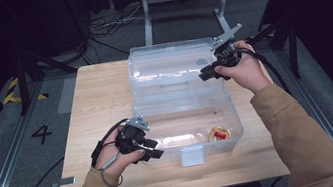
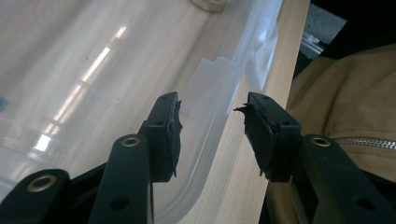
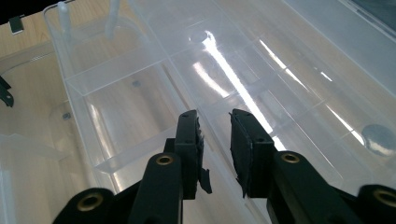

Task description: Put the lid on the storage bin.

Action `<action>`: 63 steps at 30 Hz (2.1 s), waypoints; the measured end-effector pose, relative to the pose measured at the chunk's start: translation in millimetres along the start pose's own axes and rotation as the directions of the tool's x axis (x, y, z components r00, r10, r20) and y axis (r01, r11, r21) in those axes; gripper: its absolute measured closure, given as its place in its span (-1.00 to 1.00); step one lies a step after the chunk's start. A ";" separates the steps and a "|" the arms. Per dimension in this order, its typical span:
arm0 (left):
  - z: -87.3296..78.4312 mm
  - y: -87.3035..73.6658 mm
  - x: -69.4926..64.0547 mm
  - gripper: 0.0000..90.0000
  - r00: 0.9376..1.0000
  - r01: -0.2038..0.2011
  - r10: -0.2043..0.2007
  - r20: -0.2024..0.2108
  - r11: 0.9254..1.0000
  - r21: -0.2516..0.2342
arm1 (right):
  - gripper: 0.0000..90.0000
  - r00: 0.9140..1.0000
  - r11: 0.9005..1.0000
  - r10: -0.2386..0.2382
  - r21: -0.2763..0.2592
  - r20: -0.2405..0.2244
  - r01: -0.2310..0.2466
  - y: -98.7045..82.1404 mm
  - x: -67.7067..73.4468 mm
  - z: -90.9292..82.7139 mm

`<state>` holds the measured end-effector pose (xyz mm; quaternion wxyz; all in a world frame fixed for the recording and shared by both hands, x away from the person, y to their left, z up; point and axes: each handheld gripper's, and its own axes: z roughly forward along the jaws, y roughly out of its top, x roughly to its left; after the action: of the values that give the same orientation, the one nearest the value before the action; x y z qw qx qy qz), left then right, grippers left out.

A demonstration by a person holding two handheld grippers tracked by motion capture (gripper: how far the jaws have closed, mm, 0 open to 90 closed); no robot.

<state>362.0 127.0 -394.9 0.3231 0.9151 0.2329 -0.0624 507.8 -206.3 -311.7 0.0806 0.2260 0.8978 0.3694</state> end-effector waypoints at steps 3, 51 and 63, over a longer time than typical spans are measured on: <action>5.5 1.0 -0.1 0.31 1.000 -0.005 0.005 0.007 1.000 0.018 | 0.63 1.000 1.000 0.006 0.000 -0.005 -0.006 0.0 -0.4 -0.1; 18.7 -1.3 1.3 0.68 0.999 -0.051 0.051 0.005 0.997 0.051 | 0.79 0.997 0.999 -0.019 -0.028 -0.076 0.017 -7.9 21.4 -15.8; 18.8 -1.4 1.1 0.68 0.999 -0.040 0.040 0.002 0.998 0.053 | 0.81 0.996 0.999 -0.036 -0.026 -0.085 0.034 -10.5 29.6 -20.5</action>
<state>363.0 116.8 -410.7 0.3002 0.9278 0.2127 -0.0626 471.5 -211.9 -303.7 0.0511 0.1932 0.8996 0.3884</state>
